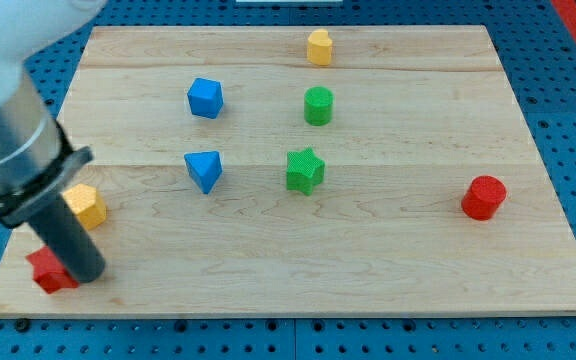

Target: Go near the green star

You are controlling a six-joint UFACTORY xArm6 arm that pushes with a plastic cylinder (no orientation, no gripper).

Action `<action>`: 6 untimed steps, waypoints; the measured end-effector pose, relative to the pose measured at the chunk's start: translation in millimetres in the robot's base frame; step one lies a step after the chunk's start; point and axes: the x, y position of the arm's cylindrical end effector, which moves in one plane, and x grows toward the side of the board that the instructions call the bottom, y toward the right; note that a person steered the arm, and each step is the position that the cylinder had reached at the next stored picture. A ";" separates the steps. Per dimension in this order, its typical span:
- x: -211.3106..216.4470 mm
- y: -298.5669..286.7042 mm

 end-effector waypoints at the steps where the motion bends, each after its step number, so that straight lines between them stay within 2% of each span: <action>1: -1.2 -19.3; 4: -43.0 162.7; 6: -95.9 256.9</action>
